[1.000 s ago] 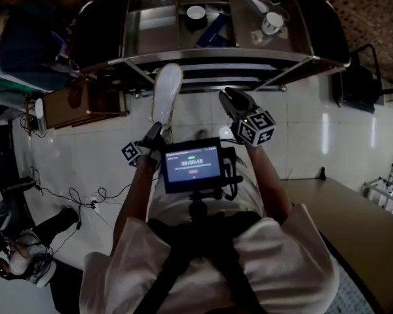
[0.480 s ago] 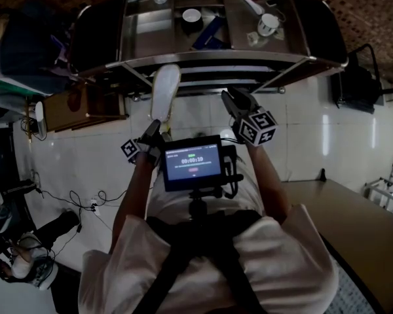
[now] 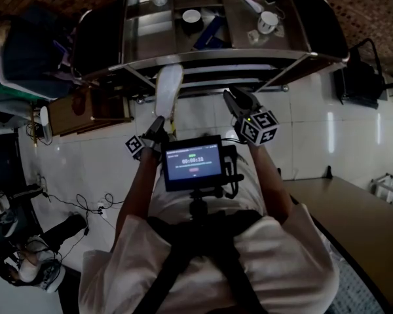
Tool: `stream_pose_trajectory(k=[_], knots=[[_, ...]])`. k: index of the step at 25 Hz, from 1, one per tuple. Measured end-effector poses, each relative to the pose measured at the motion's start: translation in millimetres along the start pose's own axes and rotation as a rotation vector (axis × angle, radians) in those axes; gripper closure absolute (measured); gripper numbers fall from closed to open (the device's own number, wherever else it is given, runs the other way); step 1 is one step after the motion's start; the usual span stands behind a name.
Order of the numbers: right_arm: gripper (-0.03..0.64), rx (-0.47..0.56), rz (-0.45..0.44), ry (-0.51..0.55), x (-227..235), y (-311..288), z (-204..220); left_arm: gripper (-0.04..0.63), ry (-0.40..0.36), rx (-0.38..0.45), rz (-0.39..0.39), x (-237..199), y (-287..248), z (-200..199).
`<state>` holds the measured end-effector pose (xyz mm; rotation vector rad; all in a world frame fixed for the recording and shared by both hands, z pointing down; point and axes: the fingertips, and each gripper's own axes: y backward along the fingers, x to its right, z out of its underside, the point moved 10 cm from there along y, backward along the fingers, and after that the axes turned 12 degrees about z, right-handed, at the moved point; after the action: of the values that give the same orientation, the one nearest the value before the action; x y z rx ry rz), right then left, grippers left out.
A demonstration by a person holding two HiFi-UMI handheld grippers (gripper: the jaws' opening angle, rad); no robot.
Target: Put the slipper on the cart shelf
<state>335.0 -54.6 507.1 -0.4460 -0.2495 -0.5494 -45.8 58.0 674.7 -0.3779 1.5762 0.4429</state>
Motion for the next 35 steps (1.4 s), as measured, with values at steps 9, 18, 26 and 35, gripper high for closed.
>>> stream_pose_trajectory(k=[9,18,26,35], knots=[[0.512,-0.003,0.025,-0.012,-2,5,5,0.548,0.020,0.028,-0.028,-10,-13,-18],[0.512,-0.014,0.045,0.001,-7,10,3,0.548,0.022,0.021,-0.065,-26,-46,-37],[0.512,-0.043,0.084,0.006,-4,13,5,0.548,0.038,0.005,-0.080,-45,-81,-53],[0.512,-0.082,0.122,0.004,-3,7,10,0.548,0.048,0.037,-0.099,-70,-105,-71]])
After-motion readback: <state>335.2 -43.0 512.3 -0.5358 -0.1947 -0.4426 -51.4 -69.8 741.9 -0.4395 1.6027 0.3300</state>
